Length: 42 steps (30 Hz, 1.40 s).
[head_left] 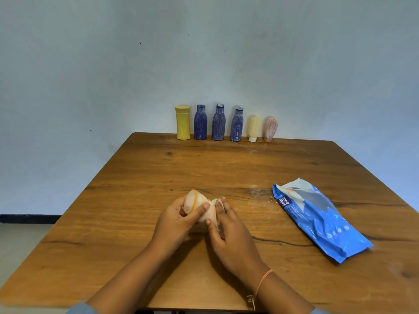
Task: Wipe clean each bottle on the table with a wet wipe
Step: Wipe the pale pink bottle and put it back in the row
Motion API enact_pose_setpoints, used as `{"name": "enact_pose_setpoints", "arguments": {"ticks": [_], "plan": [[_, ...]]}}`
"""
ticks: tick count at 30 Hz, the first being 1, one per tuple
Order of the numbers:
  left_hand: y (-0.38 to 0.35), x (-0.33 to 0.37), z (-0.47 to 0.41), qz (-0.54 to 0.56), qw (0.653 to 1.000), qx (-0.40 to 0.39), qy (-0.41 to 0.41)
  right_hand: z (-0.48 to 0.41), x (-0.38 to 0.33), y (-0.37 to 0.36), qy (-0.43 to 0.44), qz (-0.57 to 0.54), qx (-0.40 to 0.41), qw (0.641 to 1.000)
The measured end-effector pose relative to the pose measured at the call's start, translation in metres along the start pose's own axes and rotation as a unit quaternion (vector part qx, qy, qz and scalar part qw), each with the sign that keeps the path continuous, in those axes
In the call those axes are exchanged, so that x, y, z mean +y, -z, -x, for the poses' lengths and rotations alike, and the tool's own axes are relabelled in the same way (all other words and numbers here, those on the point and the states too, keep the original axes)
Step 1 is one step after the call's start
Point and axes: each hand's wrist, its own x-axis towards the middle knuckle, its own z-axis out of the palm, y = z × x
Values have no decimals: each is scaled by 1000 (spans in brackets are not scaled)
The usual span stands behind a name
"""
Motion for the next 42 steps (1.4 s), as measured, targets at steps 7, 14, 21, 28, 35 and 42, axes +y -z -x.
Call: {"name": "enact_pose_setpoints", "arguments": {"ticks": [7,14,21,28,35,42], "plan": [[-3,1,2,-98,991,55,-74,-15,-9,11,-80,-256,124,955],[1,2,2,-173,978,22,-118,-30,-27,48,71,-243,183,950],[-2,3,3,-191,974,23,-120,-11,-23,13,242,55,130,960],[0,11,-1,-149,984,-1,-99,-21,-18,20,244,74,116,960],[2,10,-3,-108,989,-33,-99,-32,-13,33,111,19,97,989],[0,9,0,-129,986,-29,-102,-20,-22,30,138,14,114,984]]}}
